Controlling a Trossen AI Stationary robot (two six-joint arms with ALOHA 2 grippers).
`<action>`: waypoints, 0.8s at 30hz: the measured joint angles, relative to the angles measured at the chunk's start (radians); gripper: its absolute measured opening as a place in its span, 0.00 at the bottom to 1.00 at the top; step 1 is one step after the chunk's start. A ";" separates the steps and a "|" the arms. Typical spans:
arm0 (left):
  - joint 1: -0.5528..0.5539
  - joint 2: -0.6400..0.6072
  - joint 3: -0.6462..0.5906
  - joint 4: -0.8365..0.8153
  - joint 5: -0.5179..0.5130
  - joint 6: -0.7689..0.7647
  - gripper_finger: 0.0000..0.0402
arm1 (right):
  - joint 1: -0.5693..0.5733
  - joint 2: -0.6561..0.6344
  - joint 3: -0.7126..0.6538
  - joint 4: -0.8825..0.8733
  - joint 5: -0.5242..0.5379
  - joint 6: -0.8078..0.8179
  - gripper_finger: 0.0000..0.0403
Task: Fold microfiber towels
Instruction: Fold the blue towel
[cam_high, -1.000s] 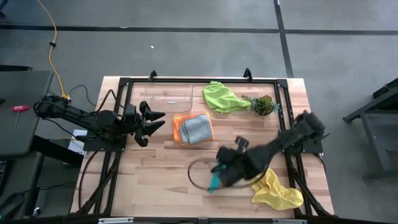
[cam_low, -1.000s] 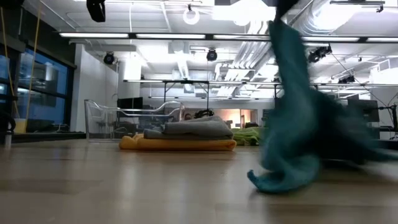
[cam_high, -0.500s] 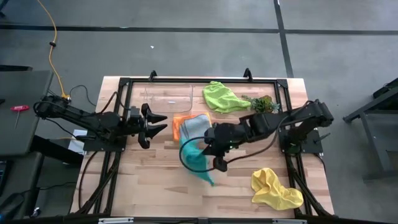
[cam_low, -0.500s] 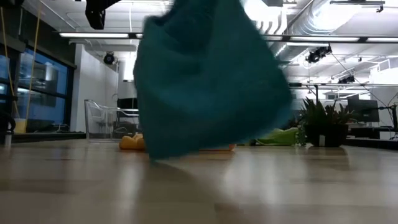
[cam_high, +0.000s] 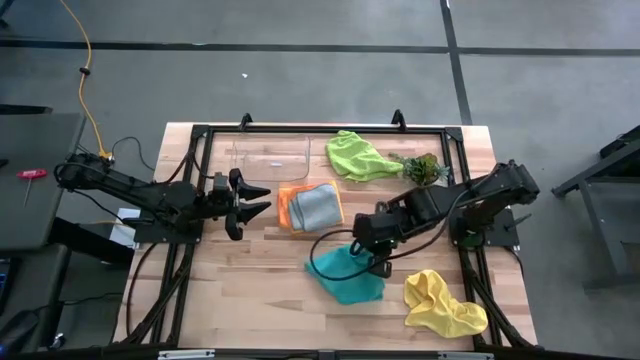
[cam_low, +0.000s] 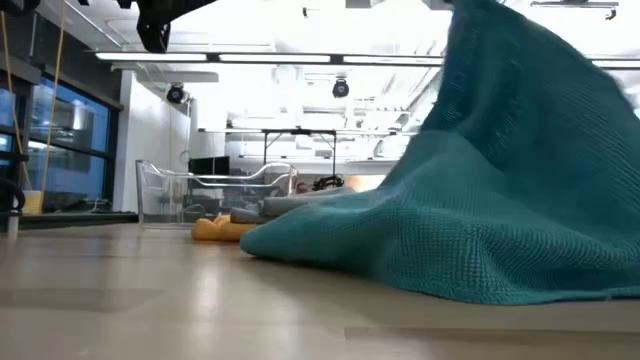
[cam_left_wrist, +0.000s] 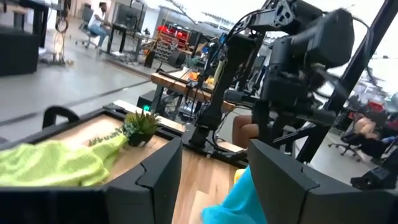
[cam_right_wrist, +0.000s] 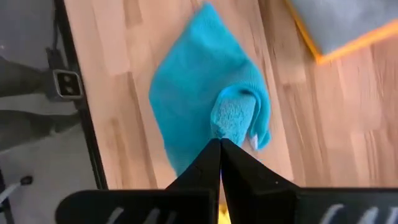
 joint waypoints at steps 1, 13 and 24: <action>0.000 0.005 0.000 0.001 0.000 -0.022 0.43 | 0.006 -0.015 -0.027 0.009 0.000 0.016 0.00; 0.000 0.261 0.087 0.079 0.108 -0.137 0.43 | 0.035 -0.288 -0.422 0.467 0.065 0.194 0.00; 0.002 0.622 0.368 -0.163 0.301 0.113 0.43 | 0.049 -0.293 -0.425 0.481 0.080 0.011 0.00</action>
